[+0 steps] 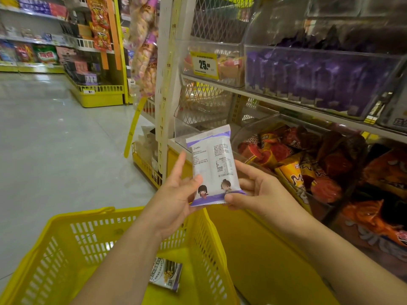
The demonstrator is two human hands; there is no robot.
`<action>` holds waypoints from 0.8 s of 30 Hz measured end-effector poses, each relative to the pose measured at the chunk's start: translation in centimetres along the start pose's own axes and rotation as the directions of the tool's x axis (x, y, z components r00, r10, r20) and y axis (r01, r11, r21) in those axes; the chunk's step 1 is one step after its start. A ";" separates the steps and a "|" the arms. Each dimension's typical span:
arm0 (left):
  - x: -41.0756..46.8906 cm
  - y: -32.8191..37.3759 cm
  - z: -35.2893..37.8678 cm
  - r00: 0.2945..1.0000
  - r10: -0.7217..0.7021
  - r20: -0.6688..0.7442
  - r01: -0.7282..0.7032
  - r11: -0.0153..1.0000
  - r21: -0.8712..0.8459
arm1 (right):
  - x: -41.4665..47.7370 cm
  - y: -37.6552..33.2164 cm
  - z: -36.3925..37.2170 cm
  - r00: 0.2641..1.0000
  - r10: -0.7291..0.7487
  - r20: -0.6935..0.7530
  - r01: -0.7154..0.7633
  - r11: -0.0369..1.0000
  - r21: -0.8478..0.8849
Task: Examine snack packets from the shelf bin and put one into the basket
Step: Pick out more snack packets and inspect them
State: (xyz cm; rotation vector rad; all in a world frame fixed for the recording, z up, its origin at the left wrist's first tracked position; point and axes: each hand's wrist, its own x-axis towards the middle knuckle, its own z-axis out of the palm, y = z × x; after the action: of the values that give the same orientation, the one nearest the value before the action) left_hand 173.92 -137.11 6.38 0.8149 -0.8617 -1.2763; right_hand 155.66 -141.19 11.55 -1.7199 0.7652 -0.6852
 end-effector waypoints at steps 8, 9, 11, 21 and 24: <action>-0.3 0.3 0.1 0.995 0.025 0.100 -0.039 0.989 0.142 | -0.2 -0.2 -0.2 0.998 -0.018 -0.052 0.016 0.999 -0.041; -0.5 0.4 0.0 0.988 0.014 0.154 -0.043 0.982 0.185 | -0.2 -0.1 -0.3 0.998 -0.020 -0.068 0.017 0.999 -0.043; -0.6 0.4 -0.1 0.977 -0.008 0.211 -0.045 0.969 0.242 | -0.2 0.0 -0.3 0.996 -0.024 -0.081 0.020 0.999 -0.049; -0.3 -0.7 -1.2 0.967 -0.048 0.250 -0.019 0.966 0.257 | -0.2 0.1 0.3 0.985 -0.137 -0.104 0.123 0.984 -0.130; -0.2 -0.9 -0.9 0.985 -0.055 0.164 0.017 0.975 0.221 | -0.3 0.2 0.7 0.981 -0.175 -0.085 0.149 0.957 -0.248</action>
State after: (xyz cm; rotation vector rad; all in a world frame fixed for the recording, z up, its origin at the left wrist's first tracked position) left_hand 174.33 -137.02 5.14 0.9078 -1.1442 -1.3111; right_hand 156.00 -140.60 11.11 -1.9965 0.8124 -0.8287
